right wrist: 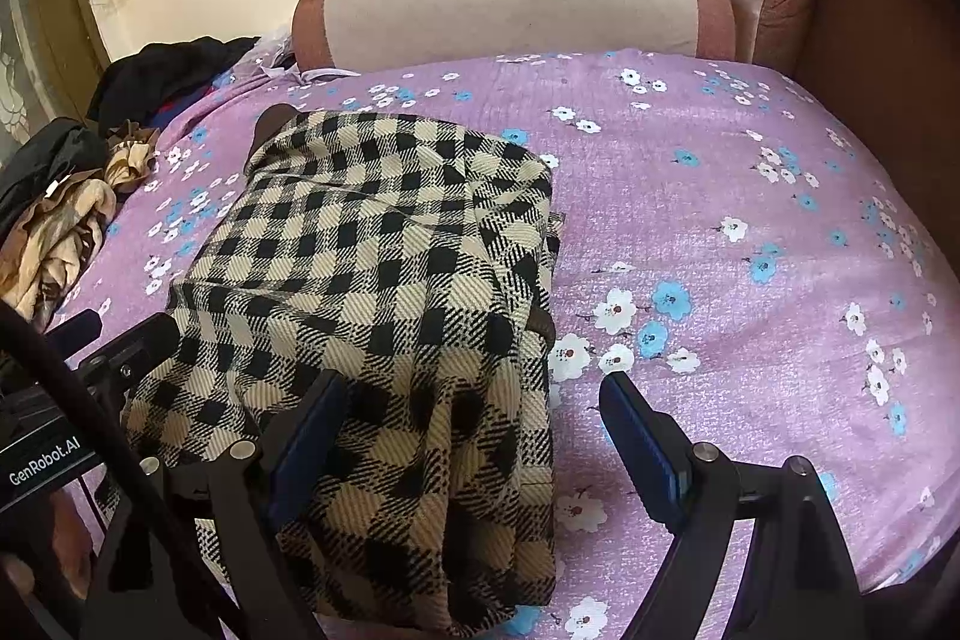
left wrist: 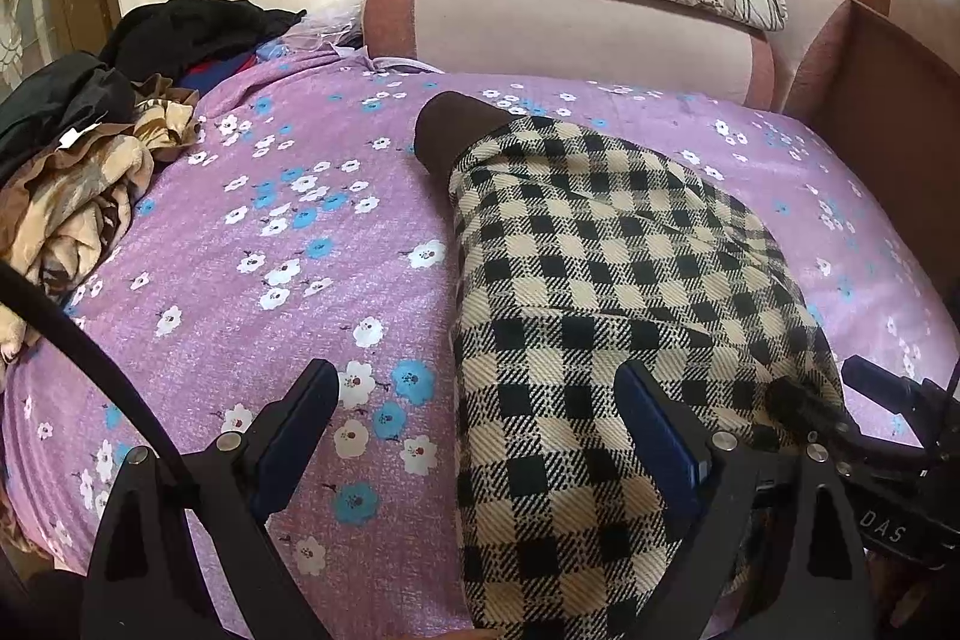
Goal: Fold large clothes
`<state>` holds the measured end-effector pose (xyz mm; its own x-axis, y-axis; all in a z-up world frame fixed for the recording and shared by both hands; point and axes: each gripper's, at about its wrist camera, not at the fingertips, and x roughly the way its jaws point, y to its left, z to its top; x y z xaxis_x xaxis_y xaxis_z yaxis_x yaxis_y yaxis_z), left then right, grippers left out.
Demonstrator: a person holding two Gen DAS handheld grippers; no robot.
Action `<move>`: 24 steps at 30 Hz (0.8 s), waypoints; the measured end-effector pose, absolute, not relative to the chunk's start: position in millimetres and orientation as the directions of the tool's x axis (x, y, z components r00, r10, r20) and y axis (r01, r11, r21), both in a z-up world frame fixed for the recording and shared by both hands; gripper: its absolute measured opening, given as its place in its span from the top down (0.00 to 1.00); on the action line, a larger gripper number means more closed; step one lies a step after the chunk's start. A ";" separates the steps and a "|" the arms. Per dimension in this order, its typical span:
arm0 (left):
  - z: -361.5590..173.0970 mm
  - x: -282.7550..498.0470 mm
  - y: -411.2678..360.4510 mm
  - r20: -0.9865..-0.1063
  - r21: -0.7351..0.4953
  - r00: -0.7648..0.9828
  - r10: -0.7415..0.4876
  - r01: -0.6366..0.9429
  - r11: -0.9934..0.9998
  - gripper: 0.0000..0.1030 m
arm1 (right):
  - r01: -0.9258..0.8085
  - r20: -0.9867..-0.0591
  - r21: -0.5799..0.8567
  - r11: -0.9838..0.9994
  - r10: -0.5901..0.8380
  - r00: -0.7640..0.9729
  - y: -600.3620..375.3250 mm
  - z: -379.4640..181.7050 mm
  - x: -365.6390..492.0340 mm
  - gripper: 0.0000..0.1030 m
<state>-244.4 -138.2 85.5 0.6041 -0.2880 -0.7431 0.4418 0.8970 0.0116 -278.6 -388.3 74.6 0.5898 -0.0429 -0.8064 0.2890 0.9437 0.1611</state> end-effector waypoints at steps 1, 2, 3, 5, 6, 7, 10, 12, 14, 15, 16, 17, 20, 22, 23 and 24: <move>85.5 -244.4 -138.1 -0.743 0.013 0.604 -0.287 0.442 0.897 0.10 | 0.289 -0.807 0.160 0.944 -0.044 0.589 -388.3 74.4 -278.5 0.13; 85.4 -244.8 -138.1 -0.743 0.013 0.605 -0.287 0.442 0.897 0.10 | 0.288 -0.807 0.159 0.944 -0.044 0.589 -388.4 74.3 -278.5 0.13; 85.6 -244.2 -137.9 -0.743 0.013 0.605 -0.287 0.443 0.897 0.10 | 0.289 -0.806 0.159 0.944 -0.044 0.590 -388.5 74.3 -278.5 0.13; 85.5 -244.0 -137.6 -0.743 0.013 0.604 -0.288 0.442 0.897 0.10 | 0.289 -0.807 0.160 0.944 -0.043 0.589 -388.6 74.1 -278.6 0.13; 85.4 -244.1 -137.6 -0.743 0.012 0.604 -0.288 0.441 0.897 0.10 | 0.289 -0.807 0.160 0.944 -0.043 0.589 -388.6 74.2 -278.5 0.13; 85.2 -243.8 -136.9 -0.743 0.011 0.603 -0.289 0.443 0.896 0.10 | 0.289 -0.807 0.160 0.944 -0.044 0.589 -388.4 74.2 -278.5 0.13; 85.2 -243.5 -136.6 -0.745 0.012 0.602 -0.289 0.444 0.896 0.10 | 0.288 -0.809 0.158 0.944 -0.044 0.586 -387.8 73.5 -278.5 0.13; 85.1 -244.7 -137.4 -0.746 0.013 0.601 -0.287 0.444 0.896 0.10 | 0.286 -0.811 0.157 0.945 -0.042 0.583 -387.9 72.6 -277.9 0.13; 85.6 -245.0 -138.5 -0.745 0.013 0.602 -0.286 0.442 0.897 0.10 | 0.286 -0.811 0.157 0.945 -0.042 0.583 -387.9 72.3 -277.8 0.13; 85.6 -245.1 -139.4 -0.745 0.012 0.603 -0.285 0.440 0.898 0.10 | 0.285 -0.811 0.157 0.945 -0.041 0.583 -388.2 72.2 -277.4 0.13; 85.5 -245.5 -139.9 -0.745 0.012 0.602 -0.286 0.440 0.898 0.10 | 0.285 -0.812 0.157 0.946 -0.041 0.582 -388.2 72.0 -277.4 0.13; 85.4 -245.9 -140.3 -0.746 0.012 0.602 -0.285 0.440 0.898 0.10 | 0.285 -0.812 0.157 0.946 -0.040 0.582 -388.1 72.1 -277.4 0.13; 85.2 -246.3 -141.1 -0.747 0.011 0.601 -0.285 0.439 0.898 0.10 | 0.285 -0.815 0.156 0.946 -0.040 0.578 -388.0 70.8 -277.2 0.13; 84.7 -246.4 -141.9 -0.748 0.010 0.599 -0.285 0.441 0.898 0.10 | 0.284 -0.818 0.156 0.946 -0.038 0.574 -387.5 70.2 -275.7 0.13; 84.7 -246.6 -142.1 -0.748 0.011 0.599 -0.285 0.440 0.898 0.10 | 0.284 -0.818 0.156 0.946 -0.037 0.573 -387.3 69.9 -275.4 0.13; 84.7 -247.0 -142.3 -0.748 0.011 0.600 -0.284 0.440 0.898 0.10 | 0.284 -0.819 0.155 0.946 -0.037 0.573 -386.6 70.1 -275.0 0.13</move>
<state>-247.0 -142.3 84.7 0.5998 -0.2845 -0.7479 0.4398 0.8980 0.0111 -275.0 -386.6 70.1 0.5729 -0.0375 -0.8187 0.2838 0.9462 0.1553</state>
